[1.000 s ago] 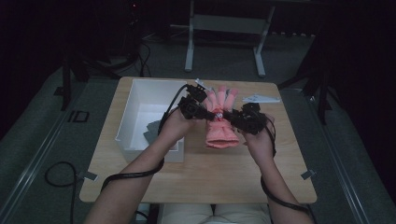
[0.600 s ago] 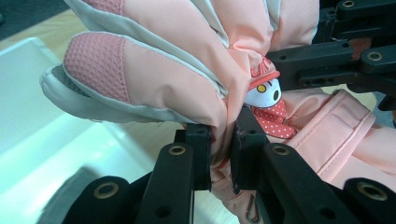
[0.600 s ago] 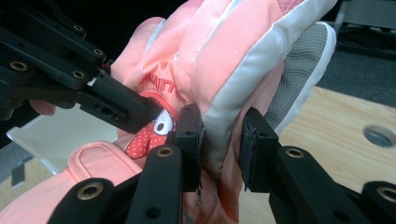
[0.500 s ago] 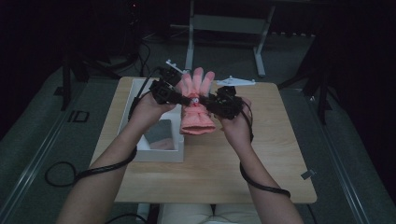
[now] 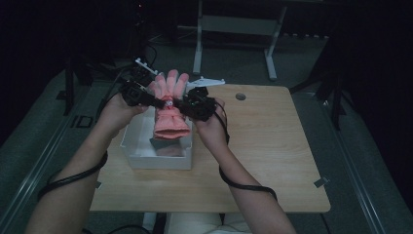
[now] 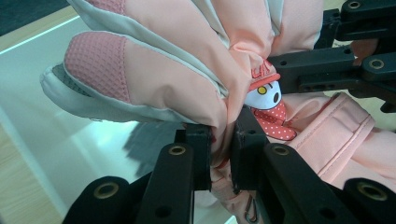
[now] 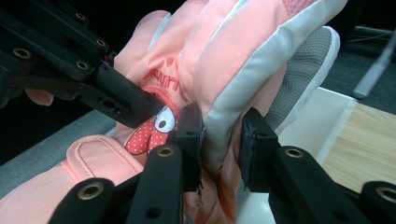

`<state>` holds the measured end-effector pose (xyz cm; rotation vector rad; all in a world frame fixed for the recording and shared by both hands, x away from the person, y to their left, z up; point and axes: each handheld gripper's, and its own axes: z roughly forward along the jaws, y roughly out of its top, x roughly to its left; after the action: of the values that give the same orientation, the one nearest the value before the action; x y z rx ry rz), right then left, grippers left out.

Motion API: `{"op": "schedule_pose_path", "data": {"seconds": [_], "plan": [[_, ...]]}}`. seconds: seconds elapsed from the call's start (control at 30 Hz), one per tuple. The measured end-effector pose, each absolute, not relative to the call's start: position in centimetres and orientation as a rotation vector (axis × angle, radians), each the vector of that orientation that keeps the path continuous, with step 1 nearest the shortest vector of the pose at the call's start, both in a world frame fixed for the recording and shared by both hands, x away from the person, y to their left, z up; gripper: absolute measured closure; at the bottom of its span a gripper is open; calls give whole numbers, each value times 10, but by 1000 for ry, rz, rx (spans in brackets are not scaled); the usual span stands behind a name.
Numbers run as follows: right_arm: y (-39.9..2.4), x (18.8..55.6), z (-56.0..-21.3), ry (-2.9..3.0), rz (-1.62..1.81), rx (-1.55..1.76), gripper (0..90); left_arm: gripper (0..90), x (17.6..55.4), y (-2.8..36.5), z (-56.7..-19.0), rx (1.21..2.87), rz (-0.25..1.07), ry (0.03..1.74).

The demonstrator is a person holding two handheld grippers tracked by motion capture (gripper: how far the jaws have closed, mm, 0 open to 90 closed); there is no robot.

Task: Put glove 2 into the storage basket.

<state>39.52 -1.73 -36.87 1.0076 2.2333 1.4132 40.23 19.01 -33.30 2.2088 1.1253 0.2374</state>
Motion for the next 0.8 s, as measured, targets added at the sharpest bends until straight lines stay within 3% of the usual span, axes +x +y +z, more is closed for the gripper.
{"op": "schedule_pose_path", "data": {"seconds": [0.3, 0.8], "plan": [[18, 409, -404, 2333, 1363, 1010, 726, 801, 413, 215, -371, 2233, 176, 1235], [7, 428, -444, 2442, 1094, 1102, 726, 799, 435, 192, -435, 2206, 56, 1293]]}}
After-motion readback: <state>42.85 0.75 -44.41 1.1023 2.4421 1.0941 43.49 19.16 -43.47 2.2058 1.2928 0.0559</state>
